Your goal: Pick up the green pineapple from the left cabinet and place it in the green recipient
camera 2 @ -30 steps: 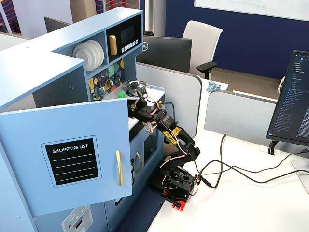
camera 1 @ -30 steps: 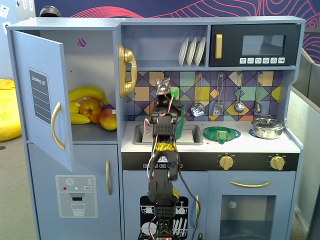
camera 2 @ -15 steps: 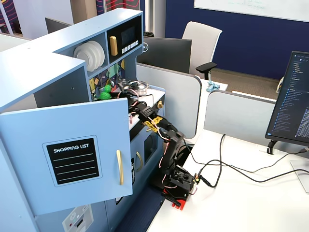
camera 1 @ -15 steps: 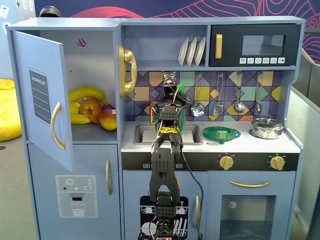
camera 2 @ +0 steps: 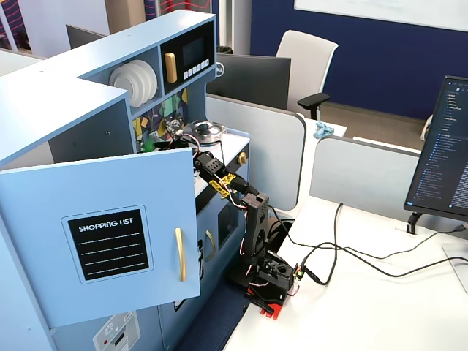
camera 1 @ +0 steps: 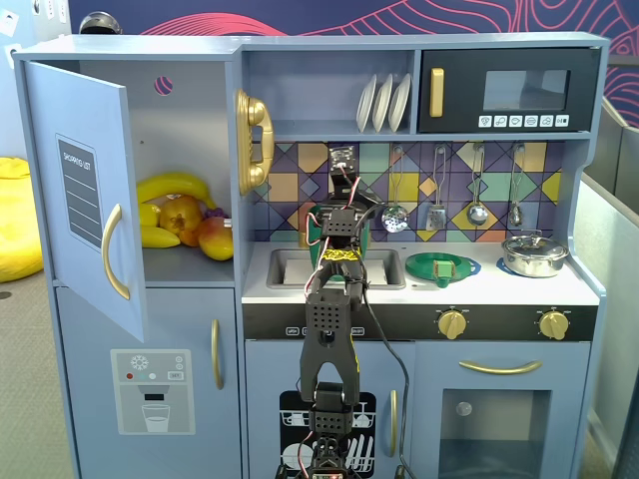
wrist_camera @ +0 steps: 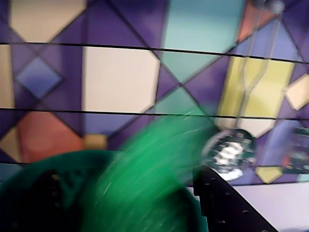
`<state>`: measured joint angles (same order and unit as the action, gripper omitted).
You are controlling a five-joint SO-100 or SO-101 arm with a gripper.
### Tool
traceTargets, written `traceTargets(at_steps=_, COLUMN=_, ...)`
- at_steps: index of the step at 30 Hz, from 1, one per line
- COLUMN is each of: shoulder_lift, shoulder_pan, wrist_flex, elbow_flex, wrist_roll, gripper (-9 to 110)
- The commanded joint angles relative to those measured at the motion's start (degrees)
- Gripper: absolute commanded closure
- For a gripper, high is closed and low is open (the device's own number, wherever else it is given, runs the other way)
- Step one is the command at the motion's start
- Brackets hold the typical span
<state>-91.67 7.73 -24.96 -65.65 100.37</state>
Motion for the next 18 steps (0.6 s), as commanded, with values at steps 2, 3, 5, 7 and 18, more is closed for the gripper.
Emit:
traceTargets(at_steps=2, shoulder_lift=-1.7, shoulder_pan=0.9, wrist_flex=-0.2, elbow_flex=4.5, wrist_roll=-0.1, gripper=68)
traceTargets(at_steps=3, shoulder_lift=-1.8, shoulder_pan=0.9, wrist_flex=-0.2, elbow_flex=4.6, wrist_roll=-0.1, gripper=68)
traceTargets(at_steps=5, shoulder_lift=-1.9, shoulder_pan=0.6, wrist_flex=-0.5, elbow_flex=4.6, wrist_roll=0.2, gripper=69)
traceTargets(at_steps=7, shoulder_lift=-2.9, shoulder_pan=0.4, wrist_flex=-1.3, elbow_flex=4.3, wrist_roll=0.1, gripper=70)
traceTargets(at_steps=18, shoulder_lift=-32.4, shoulder_pan=-0.5, wrist_flex=-13.6, elbow_flex=-12.9, wrist_roll=0.9, gripper=73)
